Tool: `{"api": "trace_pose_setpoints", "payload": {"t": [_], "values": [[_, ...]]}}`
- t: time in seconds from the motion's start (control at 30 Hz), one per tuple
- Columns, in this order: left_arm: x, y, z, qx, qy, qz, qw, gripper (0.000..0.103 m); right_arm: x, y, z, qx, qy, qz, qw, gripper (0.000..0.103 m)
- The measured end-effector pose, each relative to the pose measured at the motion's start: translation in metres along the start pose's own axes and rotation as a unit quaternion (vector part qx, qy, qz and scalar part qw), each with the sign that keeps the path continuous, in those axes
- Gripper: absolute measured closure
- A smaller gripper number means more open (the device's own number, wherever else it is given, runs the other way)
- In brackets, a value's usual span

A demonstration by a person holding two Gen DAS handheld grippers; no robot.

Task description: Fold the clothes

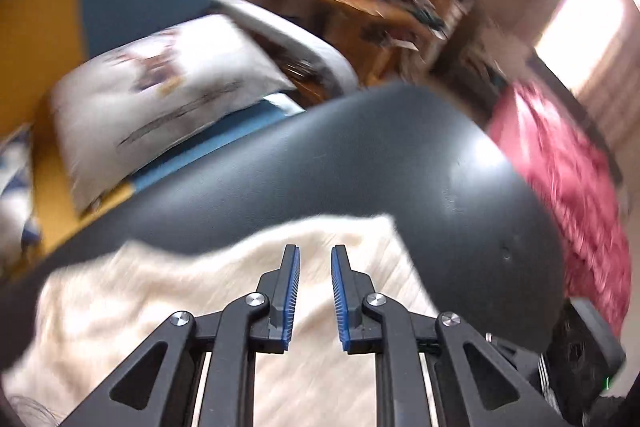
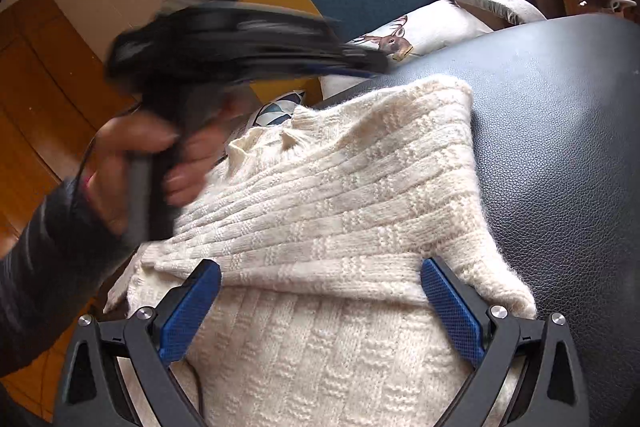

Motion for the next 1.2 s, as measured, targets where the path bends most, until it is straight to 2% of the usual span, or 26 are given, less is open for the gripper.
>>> {"api": "trace_pose_setpoints", "payload": {"t": [0.13,0.23,0.3,0.4,0.5,0.57,0.67,0.77,0.83,0.87,0.93,1.03,1.1,1.2], "values": [[0.050,-0.053,-0.037,-0.008,0.049,-0.045,0.9978,0.088,0.004,0.005,-0.002,0.007,-0.015,-0.011,1.000,0.002],[0.084,-0.091,-0.065,-0.013,0.090,-0.069,0.9935,0.088,0.019,0.020,-0.005,0.010,-0.023,-0.048,0.999,0.002],[0.105,-0.111,-0.080,-0.020,0.106,-0.095,0.9896,0.088,0.022,0.033,0.004,0.018,-0.044,-0.076,0.996,0.002],[0.140,-0.137,-0.094,-0.025,0.138,-0.123,0.9825,0.088,0.009,0.055,0.027,0.033,-0.072,-0.084,0.993,0.002],[0.172,-0.163,-0.081,0.007,0.184,-0.137,0.9733,0.087,-0.026,0.071,0.054,0.064,-0.134,-0.072,0.986,0.002],[0.178,-0.169,-0.085,-0.015,0.160,-0.162,0.9736,0.086,-0.047,0.069,0.064,0.083,-0.167,-0.061,0.981,0.001],[0.176,-0.168,-0.084,-0.018,0.170,-0.161,0.9720,0.086,-0.043,0.064,0.067,0.081,-0.198,-0.101,0.972,0.001],[0.177,-0.169,-0.096,-0.023,0.141,-0.189,0.9715,0.086,-0.043,0.063,0.065,0.087,-0.205,-0.107,0.969,0.001],[0.183,-0.174,-0.119,-0.036,0.112,-0.235,0.9649,0.086,-0.043,0.064,0.066,0.094,-0.209,-0.109,0.967,0.000],[0.188,-0.179,-0.131,-0.043,0.098,-0.259,0.9600,0.086,-0.042,0.064,0.068,0.100,-0.214,-0.113,0.965,0.000],[0.205,-0.209,-0.158,-0.058,0.077,-0.316,0.9439,0.085,-0.040,0.065,0.069,0.110,-0.224,-0.117,0.961,0.000],[0.231,-0.253,-0.198,-0.081,0.045,-0.399,0.9124,0.084,-0.025,0.068,0.064,0.106,-0.237,-0.117,0.959,0.000],[0.250,-0.285,-0.225,-0.096,0.026,-0.453,0.8859,0.083,0.003,0.068,0.059,0.081,-0.221,-0.131,0.963,0.000],[0.288,-0.354,-0.270,-0.133,0.035,-0.543,0.8285,0.081,0.054,0.056,0.062,0.067,-0.162,-0.144,0.974,0.000]]}}
Point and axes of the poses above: each gripper's, at about its wrist camera, not at the fingertips, and z roughly the way its jaws point, x to its left, y to its top, the point moved 8 cm from there along z, roughly the way its jaws point, and after that the axes turned 7 degrees about y, right-handed, at the moved point
